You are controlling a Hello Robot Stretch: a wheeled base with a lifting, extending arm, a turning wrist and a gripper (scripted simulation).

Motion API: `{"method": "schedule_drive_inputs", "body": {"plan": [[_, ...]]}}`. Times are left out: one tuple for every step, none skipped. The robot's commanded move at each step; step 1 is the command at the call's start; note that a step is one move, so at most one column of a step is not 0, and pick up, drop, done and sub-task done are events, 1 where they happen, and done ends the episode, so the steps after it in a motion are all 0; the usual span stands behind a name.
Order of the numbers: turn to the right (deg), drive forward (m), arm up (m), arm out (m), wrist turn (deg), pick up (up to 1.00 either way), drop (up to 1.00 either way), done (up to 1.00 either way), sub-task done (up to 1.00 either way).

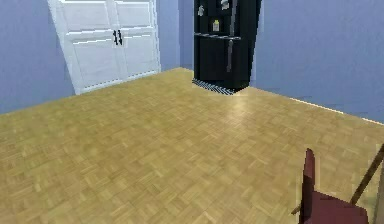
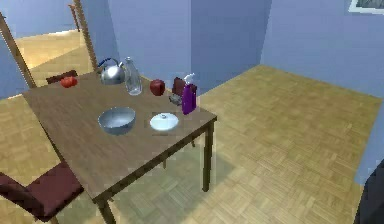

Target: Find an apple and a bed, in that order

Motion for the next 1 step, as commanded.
{"method": "schedule_drive_inputs", "body": {"plan": [[9.0, 0.0, 0.0, 0.0, 0.0, 0.0, 0.0, 0.0, 0.0]]}}
